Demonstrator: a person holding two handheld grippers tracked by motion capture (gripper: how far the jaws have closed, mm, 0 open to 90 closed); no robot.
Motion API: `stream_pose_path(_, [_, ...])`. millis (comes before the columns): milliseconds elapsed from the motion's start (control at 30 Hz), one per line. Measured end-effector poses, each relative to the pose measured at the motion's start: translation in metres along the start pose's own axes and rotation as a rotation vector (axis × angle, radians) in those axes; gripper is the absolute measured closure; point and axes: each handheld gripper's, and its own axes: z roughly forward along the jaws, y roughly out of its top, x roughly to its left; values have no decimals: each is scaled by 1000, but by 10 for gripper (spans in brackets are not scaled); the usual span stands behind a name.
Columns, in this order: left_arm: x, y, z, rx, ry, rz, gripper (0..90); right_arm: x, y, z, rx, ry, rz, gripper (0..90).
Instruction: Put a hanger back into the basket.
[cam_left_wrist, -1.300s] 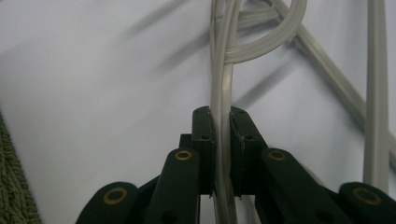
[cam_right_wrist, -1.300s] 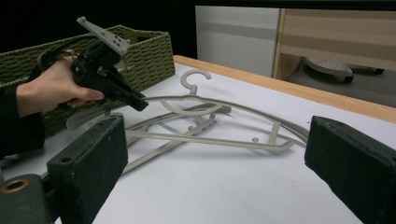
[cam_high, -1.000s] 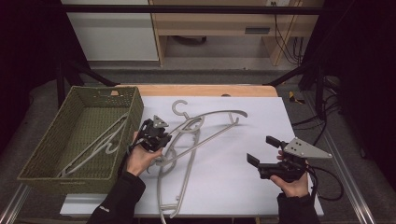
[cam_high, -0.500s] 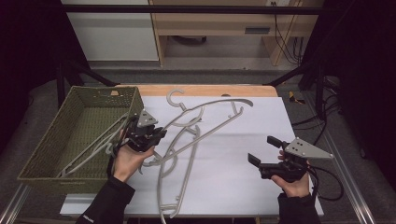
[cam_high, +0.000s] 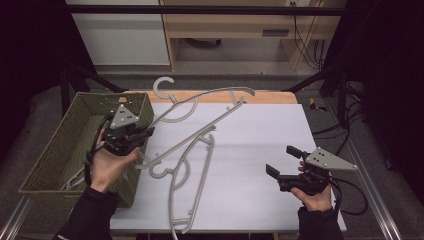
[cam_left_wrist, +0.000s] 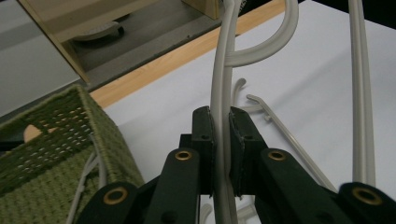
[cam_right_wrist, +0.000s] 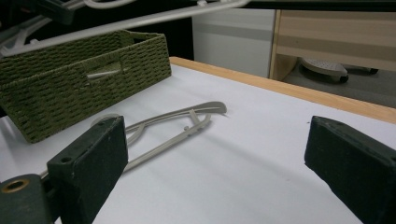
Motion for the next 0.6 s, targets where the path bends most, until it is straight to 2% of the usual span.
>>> stream_pose_path(200, [22,-3,-18,-1,16,-10,821,0,0,0,1,0,1,62])
stream_pose_path(233, [25,-4,-20,-19,26,-20,821,0,0,0,2,0,2,62])
stream_pose_path(300, [34,-6,-25,-21,29,-24,821,0,0,0,2,-3,2,62])
stream_pose_path(367, [42,-11,-29,-18,28,-60,821,0,0,1,1,-3,1,62])
stream_pose_path(400, [48,-13,-32,-9,36,-57,821,0,0,1,2,0,-2,62])
stream_pose_path(500, [62,-20,-38,-19,49,-97,821,0,0,1,3,-4,2,62])
stream_pose_path(600, [75,-28,-43,-15,64,-105,820,0,-1,2,5,-4,0,62])
